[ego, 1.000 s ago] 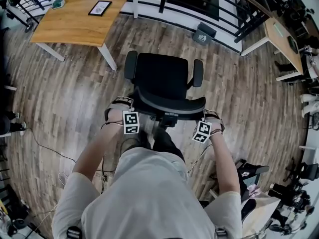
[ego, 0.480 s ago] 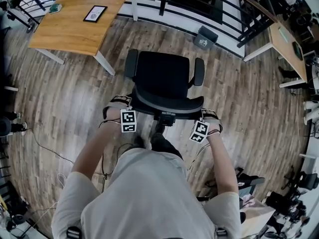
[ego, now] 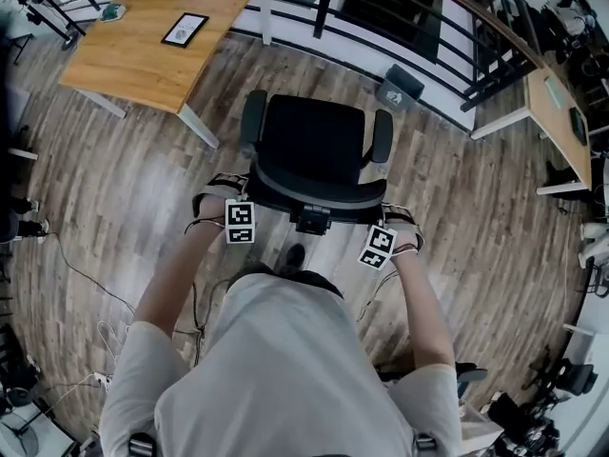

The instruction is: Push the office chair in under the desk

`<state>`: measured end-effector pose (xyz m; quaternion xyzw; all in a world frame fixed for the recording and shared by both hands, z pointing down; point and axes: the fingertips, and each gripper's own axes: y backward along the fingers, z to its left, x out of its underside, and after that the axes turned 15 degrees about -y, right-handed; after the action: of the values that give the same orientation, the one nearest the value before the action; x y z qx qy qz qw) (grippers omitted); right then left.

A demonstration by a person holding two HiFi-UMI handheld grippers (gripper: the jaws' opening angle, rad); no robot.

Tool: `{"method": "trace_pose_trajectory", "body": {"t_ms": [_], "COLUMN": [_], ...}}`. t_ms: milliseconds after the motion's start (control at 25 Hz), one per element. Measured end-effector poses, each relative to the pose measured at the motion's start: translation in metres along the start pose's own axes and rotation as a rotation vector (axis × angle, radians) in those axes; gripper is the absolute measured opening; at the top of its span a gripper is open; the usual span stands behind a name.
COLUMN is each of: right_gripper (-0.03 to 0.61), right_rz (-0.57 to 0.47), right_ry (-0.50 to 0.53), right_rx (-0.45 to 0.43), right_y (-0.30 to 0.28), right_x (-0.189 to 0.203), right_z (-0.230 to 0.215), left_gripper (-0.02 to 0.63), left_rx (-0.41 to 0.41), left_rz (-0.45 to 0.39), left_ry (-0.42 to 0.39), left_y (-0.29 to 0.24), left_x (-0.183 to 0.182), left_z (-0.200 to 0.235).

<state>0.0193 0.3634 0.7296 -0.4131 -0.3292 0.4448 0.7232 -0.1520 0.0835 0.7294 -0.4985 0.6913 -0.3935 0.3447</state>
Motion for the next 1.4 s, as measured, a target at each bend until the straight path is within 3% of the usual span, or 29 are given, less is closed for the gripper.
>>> {"method": "trace_pose_trajectory", "body": {"t_ms": [680,1400], "right_gripper": [0.086,0.081], "right_rz": [-0.031,-0.006], "right_ry": [0.045,0.06], "right_rx": [0.017,0.012], "right_y": [-0.056,-0.124], "right_x": [-0.013,-0.081], "right_z": [-0.107,-0.232], "left_gripper": [0.063,0.063], "left_rx": [-0.022,-0.035], "left_rz": [0.019,0.023], "left_ry": [0.048,0.062], "left_y": [-0.049,-0.111], "left_x": [0.024,0.109], "left_z": [0.092,0.203]}}
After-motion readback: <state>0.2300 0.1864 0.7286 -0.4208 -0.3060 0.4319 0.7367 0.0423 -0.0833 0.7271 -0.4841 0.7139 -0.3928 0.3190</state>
